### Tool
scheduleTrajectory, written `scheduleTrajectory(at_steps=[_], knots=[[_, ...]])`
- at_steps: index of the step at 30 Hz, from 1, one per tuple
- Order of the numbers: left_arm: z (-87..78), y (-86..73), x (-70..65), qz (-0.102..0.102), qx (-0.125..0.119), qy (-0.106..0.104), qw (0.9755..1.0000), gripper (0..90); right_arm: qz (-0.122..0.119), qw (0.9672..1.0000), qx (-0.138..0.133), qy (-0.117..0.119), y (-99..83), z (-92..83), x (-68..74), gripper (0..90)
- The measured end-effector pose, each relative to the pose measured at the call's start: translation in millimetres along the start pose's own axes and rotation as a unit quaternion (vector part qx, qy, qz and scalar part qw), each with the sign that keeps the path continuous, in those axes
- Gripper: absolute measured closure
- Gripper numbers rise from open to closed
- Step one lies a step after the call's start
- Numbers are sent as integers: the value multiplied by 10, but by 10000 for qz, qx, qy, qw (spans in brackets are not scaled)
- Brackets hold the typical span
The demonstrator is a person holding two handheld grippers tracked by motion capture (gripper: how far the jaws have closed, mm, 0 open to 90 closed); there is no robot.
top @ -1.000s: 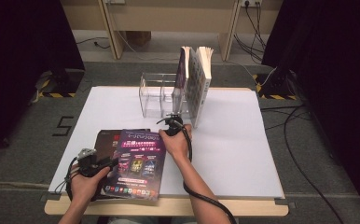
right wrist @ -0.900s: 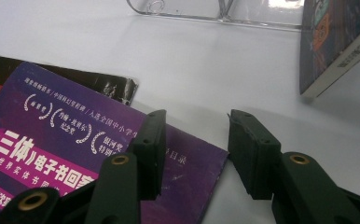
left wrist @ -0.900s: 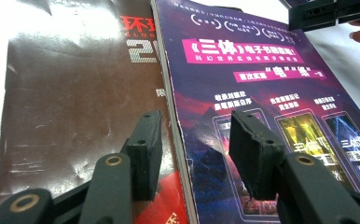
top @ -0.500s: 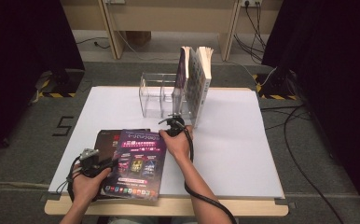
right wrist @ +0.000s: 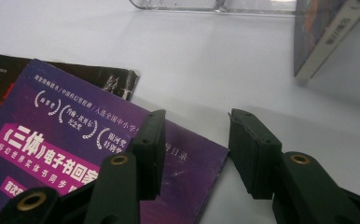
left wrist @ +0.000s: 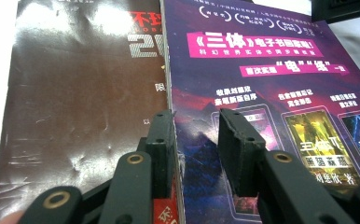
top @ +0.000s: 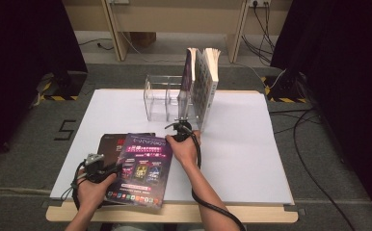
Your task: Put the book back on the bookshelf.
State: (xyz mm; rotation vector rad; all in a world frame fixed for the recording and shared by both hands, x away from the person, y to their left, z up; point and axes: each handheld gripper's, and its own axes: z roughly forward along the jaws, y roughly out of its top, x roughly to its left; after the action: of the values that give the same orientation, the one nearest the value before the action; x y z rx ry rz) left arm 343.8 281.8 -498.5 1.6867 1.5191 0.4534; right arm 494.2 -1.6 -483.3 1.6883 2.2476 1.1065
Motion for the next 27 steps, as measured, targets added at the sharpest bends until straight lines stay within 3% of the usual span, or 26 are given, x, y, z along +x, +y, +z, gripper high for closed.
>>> scheduleTrajectory(at_steps=[10, 14, 20, 27], knots=[[0, 1, -2, -26, 2, 10, 10000, 660, 14, 10000, -61, 16, -38, -12, -7, 581], [2, 6, -10, -21, 20, 37, 10000, 660, 247, 9996, -132, 107, -58, -22, -40, 600], [2, 8, -24, -14, 25, 84, 10000, 659, 282, 9995, -85, 141, -63, -29, -39, 612], [2, 6, -29, -27, 14, 104, 9999, 660, 315, 9994, -125, 6, -90, -44, 2, 612]])
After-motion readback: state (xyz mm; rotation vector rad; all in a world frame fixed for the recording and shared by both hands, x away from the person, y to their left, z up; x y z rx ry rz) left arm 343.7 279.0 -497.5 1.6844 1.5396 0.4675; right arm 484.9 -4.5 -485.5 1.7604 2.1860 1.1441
